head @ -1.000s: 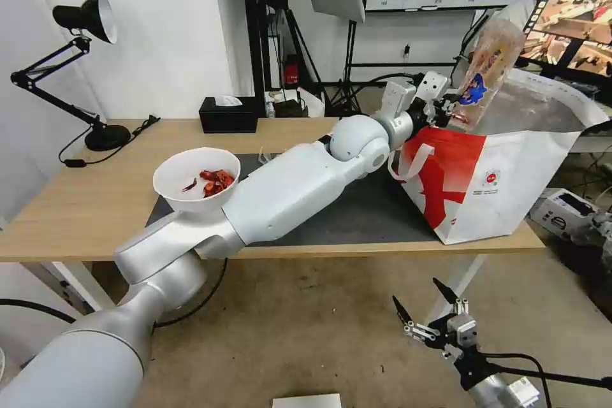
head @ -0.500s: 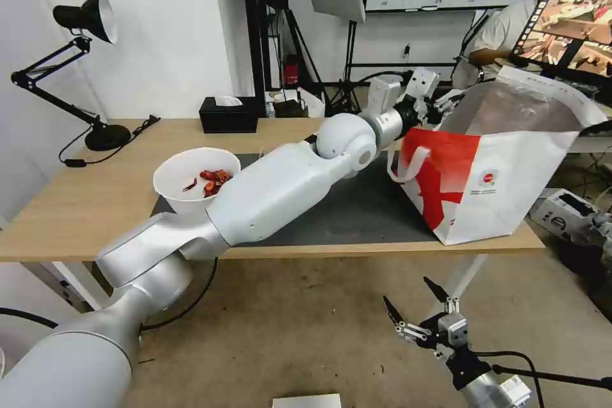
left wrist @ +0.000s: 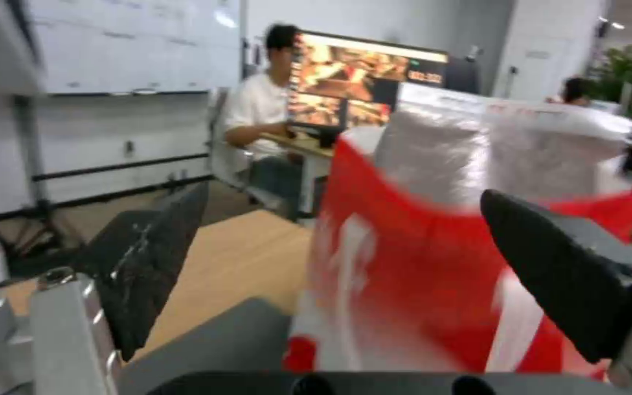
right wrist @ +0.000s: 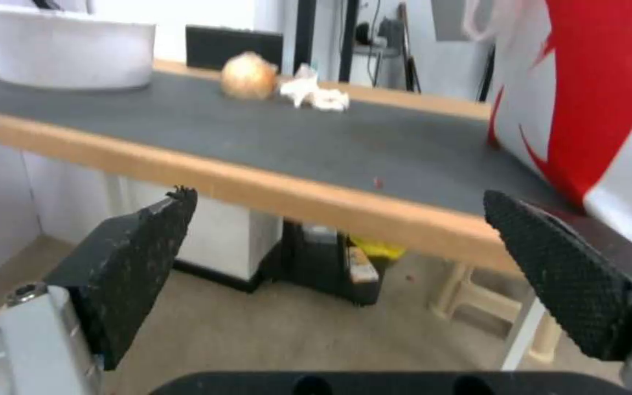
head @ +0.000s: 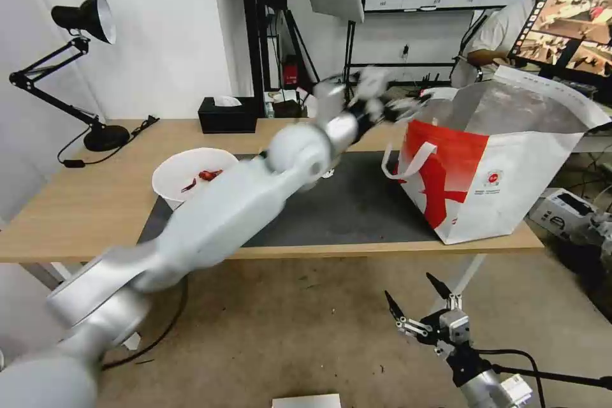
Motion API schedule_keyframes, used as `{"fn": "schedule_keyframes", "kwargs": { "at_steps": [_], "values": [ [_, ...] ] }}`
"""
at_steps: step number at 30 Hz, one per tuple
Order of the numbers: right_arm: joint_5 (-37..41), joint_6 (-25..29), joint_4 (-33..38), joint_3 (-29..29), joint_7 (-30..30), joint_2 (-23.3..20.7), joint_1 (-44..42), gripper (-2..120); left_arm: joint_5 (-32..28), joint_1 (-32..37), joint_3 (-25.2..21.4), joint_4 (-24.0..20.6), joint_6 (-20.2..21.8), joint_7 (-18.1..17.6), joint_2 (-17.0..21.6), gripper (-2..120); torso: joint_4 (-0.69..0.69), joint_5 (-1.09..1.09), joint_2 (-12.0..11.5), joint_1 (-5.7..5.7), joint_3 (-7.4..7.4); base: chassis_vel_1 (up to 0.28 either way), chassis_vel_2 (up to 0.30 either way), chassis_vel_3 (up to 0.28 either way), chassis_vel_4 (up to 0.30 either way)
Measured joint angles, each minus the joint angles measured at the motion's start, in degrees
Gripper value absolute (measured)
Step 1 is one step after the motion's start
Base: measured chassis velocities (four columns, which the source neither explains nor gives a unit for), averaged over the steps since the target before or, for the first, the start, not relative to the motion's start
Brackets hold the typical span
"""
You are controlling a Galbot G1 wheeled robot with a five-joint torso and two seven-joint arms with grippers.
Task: Pick up the trash from the table and place it into the takeout bag.
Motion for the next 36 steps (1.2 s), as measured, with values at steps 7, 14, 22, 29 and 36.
{"fn": "schedule_keyframes", "kwargs": {
  "at_steps": [7,14,22,29,36],
  "values": [
    [-0.3,-0.7,1.2,-0.7,0.6,-0.1,0.6,100,6.8,15.3,-9.5,-6.9,-2.4,1.9,8.0,100,-0.02,0.00,0.0,0.00,0.00,0.000,0.000,0.000,0.000],
    [-0.3,-1.2,1.8,-0.8,0.8,-0.3,0.8,100,9.1,23.5,-17.0,-10.3,-3.3,3.3,10.8,100,-0.04,0.01,0.0,0.00,0.00,0.000,0.000,0.000,0.000],
    [-0.3,-1.1,2.2,-0.9,0.9,0.0,0.8,100,13.2,46.3,-34.2,-17.4,-8.1,4.9,15.9,100,-0.04,0.03,0.0,-0.01,0.00,0.000,0.000,0.000,0.000],
    [0.2,-0.8,1.9,-0.7,1.8,-0.7,0.8,100,18.9,59.5,-44.2,-18.3,-11.8,6.0,13.5,100,0.00,0.03,0.0,-0.01,0.00,0.000,0.000,0.000,0.000],
    [4.4,-0.4,2.2,0.1,4.6,1.8,-0.8,100,24.3,64.9,-48.4,-17.4,-12.5,3.2,9.8,100,-0.07,0.05,0.0,0.00,0.00,0.000,0.000,0.000,0.000]
  ]
}}
